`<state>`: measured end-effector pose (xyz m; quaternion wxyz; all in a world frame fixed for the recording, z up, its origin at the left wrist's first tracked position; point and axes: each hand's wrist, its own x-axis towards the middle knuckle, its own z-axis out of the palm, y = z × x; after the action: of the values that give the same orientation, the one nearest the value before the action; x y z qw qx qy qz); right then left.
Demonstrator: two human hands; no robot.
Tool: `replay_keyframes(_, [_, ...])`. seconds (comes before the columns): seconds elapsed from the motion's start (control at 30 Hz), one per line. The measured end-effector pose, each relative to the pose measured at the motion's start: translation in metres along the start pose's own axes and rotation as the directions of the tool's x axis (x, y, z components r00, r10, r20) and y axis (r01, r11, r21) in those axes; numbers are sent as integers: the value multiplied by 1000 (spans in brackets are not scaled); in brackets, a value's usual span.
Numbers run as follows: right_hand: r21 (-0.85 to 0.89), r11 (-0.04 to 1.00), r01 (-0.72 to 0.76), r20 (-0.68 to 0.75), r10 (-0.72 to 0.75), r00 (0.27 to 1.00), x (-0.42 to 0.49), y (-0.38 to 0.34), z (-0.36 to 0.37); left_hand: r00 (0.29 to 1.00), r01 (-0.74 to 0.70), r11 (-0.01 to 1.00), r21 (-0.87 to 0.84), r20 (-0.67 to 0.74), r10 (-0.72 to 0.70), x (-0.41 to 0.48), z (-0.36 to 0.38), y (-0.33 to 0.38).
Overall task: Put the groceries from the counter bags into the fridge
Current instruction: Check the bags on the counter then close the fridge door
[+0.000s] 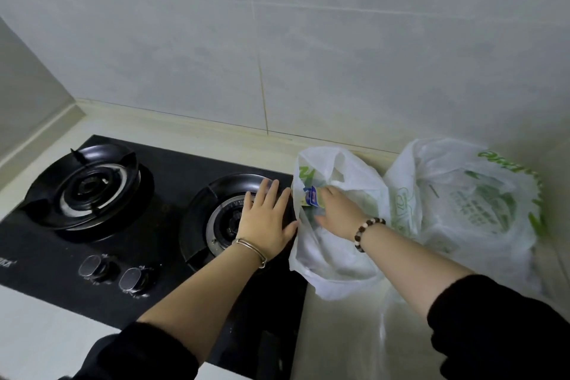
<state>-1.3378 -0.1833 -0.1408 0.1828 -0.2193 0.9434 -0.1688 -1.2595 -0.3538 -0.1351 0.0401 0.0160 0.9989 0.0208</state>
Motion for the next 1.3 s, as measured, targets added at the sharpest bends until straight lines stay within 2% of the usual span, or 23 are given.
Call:
replay_keyframes(0.23, [-38,999,-23,-27,22,999,29,8,10,999,-38,999,-38,-6,38,7,8,4])
replay_keyframes(0.3, [-61,997,-42,-17,41,999,28,12,10,997,-64,996,-57,-50,61,12,8,7])
replay_keyframes(0.43, [-152,982,-109,-25,107,994,14,20,-2,941,-251,966,-55,-247,230,32,13,17])
replay_keyframes(0.5, [-222,967,-127,-1,130,992,4,21,-14,911,-320,947,15,-268,313,47,19,22])
replay_keyframes(0.53, [-230,964,-131,4,136,991,-1,21,-19,907,-337,940,58,-247,341,56,20,25])
replay_keyframes(0.6, [-224,967,-119,-37,113,993,-11,21,-27,943,-309,941,141,-80,322,68,22,35])
replay_keyframes(0.67, [-258,964,-60,-98,36,995,-19,20,-30,979,-193,956,220,106,173,77,21,41])
replay_keyframes(0.7, [-284,958,-26,-117,-8,993,-23,20,-30,983,-138,953,270,154,99,80,21,44])
replay_keyframes(0.8, [-328,945,8,-138,-57,989,-28,22,-26,980,-46,952,303,198,-16,86,20,48])
replay_keyframes(0.97, [-285,959,-4,-192,-53,980,-30,22,-22,973,-64,956,286,232,-5,93,22,50])
replay_keyframes(1.07, [-277,961,-15,-213,-46,976,-32,24,-20,985,-43,966,254,171,-1,97,22,51])
replay_keyframes(1.17, [-233,972,-16,-250,-44,967,-31,29,-21,995,-88,971,221,70,74,94,21,48])
replay_keyframes(1.3, [-95,996,5,-299,-33,954,-31,32,-29,947,-219,966,140,-207,245,81,10,43])
